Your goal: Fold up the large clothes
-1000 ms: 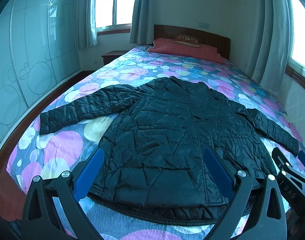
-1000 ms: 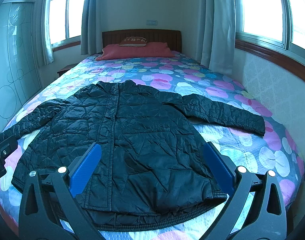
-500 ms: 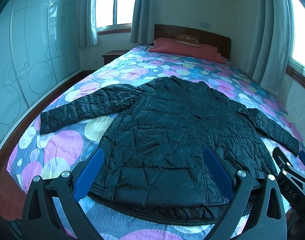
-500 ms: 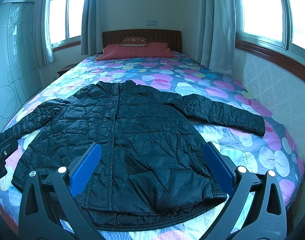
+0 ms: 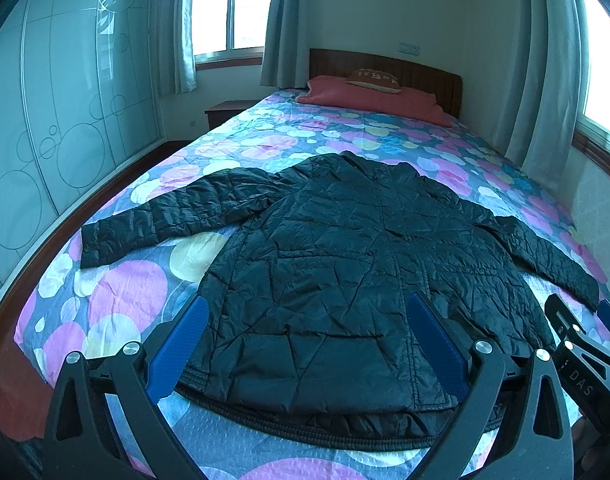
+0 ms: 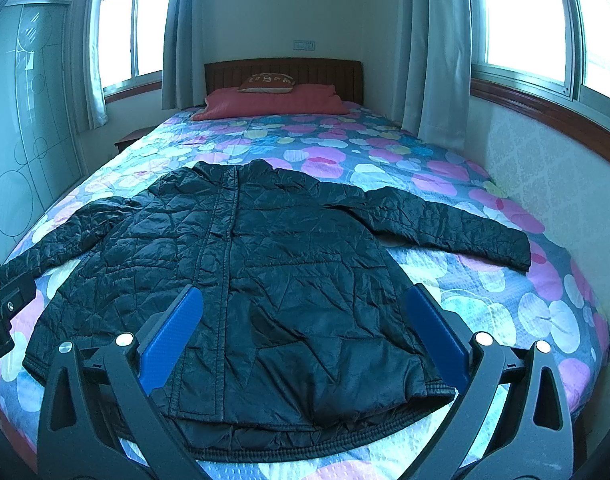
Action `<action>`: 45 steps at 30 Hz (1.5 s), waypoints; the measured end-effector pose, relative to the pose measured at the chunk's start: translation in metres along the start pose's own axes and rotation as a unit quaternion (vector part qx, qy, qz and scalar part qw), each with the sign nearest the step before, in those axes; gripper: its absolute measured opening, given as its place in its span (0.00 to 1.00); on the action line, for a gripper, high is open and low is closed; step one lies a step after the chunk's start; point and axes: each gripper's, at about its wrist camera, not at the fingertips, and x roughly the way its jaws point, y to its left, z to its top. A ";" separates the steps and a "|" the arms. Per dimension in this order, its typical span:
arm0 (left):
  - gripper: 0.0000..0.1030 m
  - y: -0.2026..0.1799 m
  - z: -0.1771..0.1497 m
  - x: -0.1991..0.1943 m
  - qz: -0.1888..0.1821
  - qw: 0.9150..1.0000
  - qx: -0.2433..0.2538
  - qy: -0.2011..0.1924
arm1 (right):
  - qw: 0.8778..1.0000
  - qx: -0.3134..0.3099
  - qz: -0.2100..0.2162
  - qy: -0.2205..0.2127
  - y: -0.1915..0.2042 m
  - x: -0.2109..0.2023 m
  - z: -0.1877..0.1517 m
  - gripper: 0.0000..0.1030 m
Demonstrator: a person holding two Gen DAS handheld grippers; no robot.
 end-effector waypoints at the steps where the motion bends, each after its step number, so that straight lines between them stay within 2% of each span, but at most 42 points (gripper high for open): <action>1: 0.96 0.000 0.000 0.000 0.000 1.000 0.000 0.000 | 1.000 0.000 0.000 0.000 0.000 0.000 0.000 0.98; 45: 0.96 0.005 -0.006 0.009 -0.003 1.000 0.001 0.010 | 1.000 0.000 0.001 0.005 0.004 0.009 -0.003 0.98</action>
